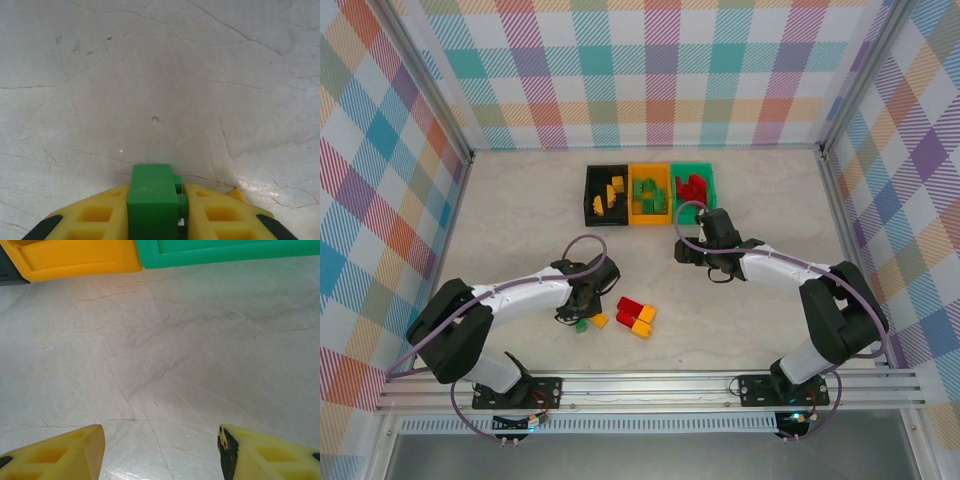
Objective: Sort the legos into containers by color
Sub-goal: Pick up the lego from the middle-left of the table.
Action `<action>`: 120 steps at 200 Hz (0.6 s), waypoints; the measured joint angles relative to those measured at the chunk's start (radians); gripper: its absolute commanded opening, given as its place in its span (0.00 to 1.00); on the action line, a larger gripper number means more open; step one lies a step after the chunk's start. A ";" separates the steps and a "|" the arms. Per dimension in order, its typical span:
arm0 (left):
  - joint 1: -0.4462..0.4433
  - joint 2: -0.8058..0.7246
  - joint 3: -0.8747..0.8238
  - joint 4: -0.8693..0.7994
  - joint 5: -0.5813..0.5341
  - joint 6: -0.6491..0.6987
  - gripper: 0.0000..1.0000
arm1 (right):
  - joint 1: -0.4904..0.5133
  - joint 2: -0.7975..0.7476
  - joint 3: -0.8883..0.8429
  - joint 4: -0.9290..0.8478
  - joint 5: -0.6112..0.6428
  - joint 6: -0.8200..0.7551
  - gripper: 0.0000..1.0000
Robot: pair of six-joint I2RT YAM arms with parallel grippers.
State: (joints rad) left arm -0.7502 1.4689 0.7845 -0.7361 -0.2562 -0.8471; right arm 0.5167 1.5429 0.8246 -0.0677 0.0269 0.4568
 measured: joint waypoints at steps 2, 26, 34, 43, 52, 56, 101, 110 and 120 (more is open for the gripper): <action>0.000 -0.001 0.000 0.000 0.000 0.000 0.26 | 0.000 0.000 0.000 0.000 0.000 0.000 0.62; 0.000 -0.034 0.008 -0.013 -0.004 0.006 0.25 | 0.000 0.000 0.000 0.000 0.000 0.000 0.62; 0.000 -0.051 0.023 -0.026 -0.011 0.010 0.25 | 0.000 0.000 0.000 0.000 -0.001 0.000 0.62; 0.000 -0.071 0.048 -0.035 -0.023 0.019 0.25 | 0.000 0.000 0.000 0.000 -0.001 0.000 0.62; 0.000 -0.088 0.080 -0.043 -0.032 0.032 0.25 | 0.000 0.000 0.000 0.000 -0.001 0.000 0.62; 0.000 -0.094 0.097 -0.045 -0.038 0.036 0.25 | 0.000 0.000 0.000 0.000 -0.001 0.000 0.62; 0.001 -0.026 0.334 -0.060 -0.081 0.122 0.25 | 0.000 0.000 0.000 0.001 -0.002 0.000 0.62; 0.002 0.019 0.397 -0.055 -0.085 0.144 0.25 | 0.000 0.000 0.000 0.001 -0.002 0.000 0.62; 0.003 0.073 0.466 -0.050 -0.086 0.172 0.25 | 0.000 0.000 0.000 0.000 -0.002 0.000 0.62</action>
State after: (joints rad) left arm -0.7471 1.5421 1.2507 -0.7856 -0.3420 -0.6754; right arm 0.5167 1.5429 0.8246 -0.0673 0.0254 0.4572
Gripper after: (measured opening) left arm 0.256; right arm 0.620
